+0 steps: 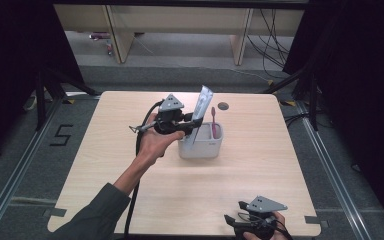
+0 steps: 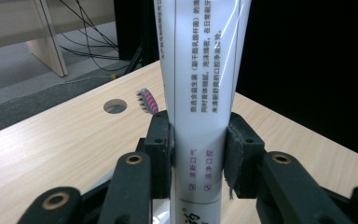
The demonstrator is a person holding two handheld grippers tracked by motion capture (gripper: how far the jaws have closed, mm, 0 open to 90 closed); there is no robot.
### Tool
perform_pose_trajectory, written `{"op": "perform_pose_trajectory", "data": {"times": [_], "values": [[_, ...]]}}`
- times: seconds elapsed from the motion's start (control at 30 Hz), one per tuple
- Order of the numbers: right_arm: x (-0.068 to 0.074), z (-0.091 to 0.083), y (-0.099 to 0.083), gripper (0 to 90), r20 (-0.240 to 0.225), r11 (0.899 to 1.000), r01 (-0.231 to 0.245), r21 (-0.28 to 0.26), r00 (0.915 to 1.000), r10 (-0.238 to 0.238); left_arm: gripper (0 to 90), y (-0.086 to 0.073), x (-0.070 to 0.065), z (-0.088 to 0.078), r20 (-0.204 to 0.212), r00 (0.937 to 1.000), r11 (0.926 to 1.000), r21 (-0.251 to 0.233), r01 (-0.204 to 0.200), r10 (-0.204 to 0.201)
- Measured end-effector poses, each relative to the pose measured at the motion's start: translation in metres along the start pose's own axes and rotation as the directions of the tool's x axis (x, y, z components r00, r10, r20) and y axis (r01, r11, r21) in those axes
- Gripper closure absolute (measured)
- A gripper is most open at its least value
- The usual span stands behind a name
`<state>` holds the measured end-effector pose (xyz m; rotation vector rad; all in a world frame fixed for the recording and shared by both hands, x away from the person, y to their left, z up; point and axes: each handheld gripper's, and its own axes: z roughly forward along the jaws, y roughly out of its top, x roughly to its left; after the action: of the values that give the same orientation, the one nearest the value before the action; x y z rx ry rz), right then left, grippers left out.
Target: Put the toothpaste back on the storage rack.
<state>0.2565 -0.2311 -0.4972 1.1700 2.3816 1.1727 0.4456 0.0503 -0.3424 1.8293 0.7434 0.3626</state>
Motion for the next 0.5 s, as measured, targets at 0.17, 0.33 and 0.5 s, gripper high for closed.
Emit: {"op": "perform_pose_trajectory", "data": {"times": [0.17, 0.33, 0.5], "values": [[0.002, -0.001, 0.000, 30.8, -0.005, 1.000, -0.029, 0.007, 0.9996, 0.029, 65.8, 0.010, 0.001, 0.009, -0.009, 0.9999, 1.0000, -0.007, -0.006, 0.006], [0.000, -0.002, 0.000, 30.8, 0.005, 1.000, -0.004, -0.003, 1.0000, 0.004, 65.8, 0.012, 0.003, 0.020, -0.029, 0.9996, 1.0000, -0.007, -0.006, 0.006], [0.001, -0.002, -0.001, 30.9, 0.002, 1.000, -0.016, -0.001, 0.9999, 0.016, 65.8, 0.011, 0.007, 0.032, -0.044, 0.9990, 0.9998, -0.018, 0.004, -0.005]]}}
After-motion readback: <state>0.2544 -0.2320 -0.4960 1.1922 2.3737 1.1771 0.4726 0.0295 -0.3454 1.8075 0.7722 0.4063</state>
